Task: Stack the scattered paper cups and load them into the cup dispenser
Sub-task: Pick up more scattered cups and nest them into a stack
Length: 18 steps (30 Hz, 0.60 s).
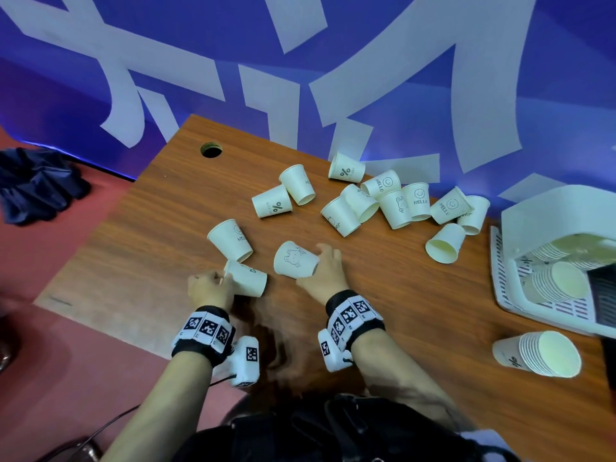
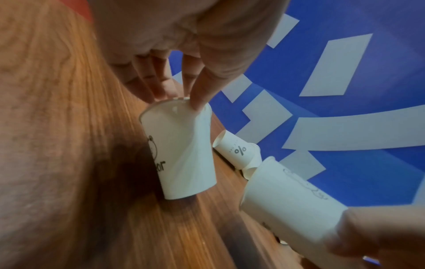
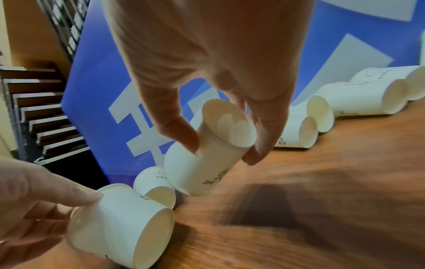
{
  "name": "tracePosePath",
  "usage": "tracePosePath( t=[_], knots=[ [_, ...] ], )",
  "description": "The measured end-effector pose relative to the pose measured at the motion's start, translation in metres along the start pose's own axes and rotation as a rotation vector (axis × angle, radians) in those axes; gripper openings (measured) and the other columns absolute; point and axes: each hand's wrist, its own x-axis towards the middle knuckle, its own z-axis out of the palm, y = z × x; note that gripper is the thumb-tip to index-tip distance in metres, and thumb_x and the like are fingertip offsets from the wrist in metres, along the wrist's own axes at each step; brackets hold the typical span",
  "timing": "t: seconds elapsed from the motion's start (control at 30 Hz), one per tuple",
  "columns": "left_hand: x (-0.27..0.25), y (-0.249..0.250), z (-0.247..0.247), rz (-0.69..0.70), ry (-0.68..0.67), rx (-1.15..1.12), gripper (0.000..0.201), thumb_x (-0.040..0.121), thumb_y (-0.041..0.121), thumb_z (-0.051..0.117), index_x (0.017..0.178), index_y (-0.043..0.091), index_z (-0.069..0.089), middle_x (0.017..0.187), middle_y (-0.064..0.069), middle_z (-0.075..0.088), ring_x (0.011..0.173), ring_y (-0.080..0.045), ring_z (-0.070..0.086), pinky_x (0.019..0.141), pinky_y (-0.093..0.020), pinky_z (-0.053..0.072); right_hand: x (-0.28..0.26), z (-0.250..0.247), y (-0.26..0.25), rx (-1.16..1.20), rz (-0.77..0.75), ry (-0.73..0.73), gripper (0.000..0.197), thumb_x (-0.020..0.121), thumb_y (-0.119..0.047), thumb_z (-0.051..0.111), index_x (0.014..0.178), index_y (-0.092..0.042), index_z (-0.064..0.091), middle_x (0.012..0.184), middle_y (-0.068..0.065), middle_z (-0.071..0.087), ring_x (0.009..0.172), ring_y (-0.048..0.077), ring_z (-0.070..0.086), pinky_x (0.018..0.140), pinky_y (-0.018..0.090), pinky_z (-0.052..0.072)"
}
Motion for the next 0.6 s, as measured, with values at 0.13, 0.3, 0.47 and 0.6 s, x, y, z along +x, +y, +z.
tracePosePath(
  t=[0.13, 0.3, 0.47, 0.6],
  knots=[
    [-0.005, 0.011, 0.006, 0.136, -0.045, 0.008, 0.020, 0.085, 0.021, 0.059, 0.087, 0.002, 0.066, 0.110, -0.019, 0.059, 0.095, -0.033, 0.058, 0.087, -0.034, 0.045, -0.002, -0.007, 0.011, 0.077, 0.023, -0.007, 0.056, 0.073, -0.008, 0.069, 0.125, -0.018, 0.049, 0.121, 0.000, 0.034, 0.107, 0.016, 0.046, 0.088, 0.023, 0.039],
    [-0.021, 0.033, 0.013, 0.357, -0.036, -0.037, 0.018, 0.087, 0.015, 0.060, 0.092, -0.002, 0.065, 0.101, -0.015, 0.053, 0.082, -0.019, 0.049, 0.077, -0.026, 0.038, -0.004, -0.011, 0.026, 0.180, -0.035, 0.105, 0.049, 0.073, 0.004, 0.060, 0.109, -0.026, 0.047, 0.107, -0.007, 0.049, 0.106, 0.015, 0.051, 0.084, 0.027, 0.045],
    [-0.030, 0.051, 0.015, 0.500, -0.019, -0.153, 0.012, 0.086, 0.012, 0.062, 0.089, 0.002, 0.067, 0.092, -0.003, 0.050, 0.082, -0.017, 0.052, 0.071, -0.022, 0.038, -0.003, -0.011, 0.043, 0.207, -0.026, 0.123, 0.059, 0.076, 0.001, 0.066, 0.115, -0.032, 0.035, 0.113, -0.001, 0.048, 0.111, 0.019, 0.048, 0.091, 0.039, 0.049],
    [-0.035, 0.063, 0.014, 0.587, -0.022, -0.252, 0.005, 0.086, 0.011, 0.062, 0.084, 0.009, 0.066, 0.093, -0.001, 0.052, 0.079, -0.013, 0.052, 0.062, -0.001, 0.038, -0.001, -0.006, 0.056, 0.150, 0.013, 0.105, 0.065, 0.079, -0.013, 0.072, 0.125, -0.030, 0.029, 0.131, 0.002, 0.044, 0.125, 0.023, 0.043, 0.105, 0.043, 0.040]
  ],
)
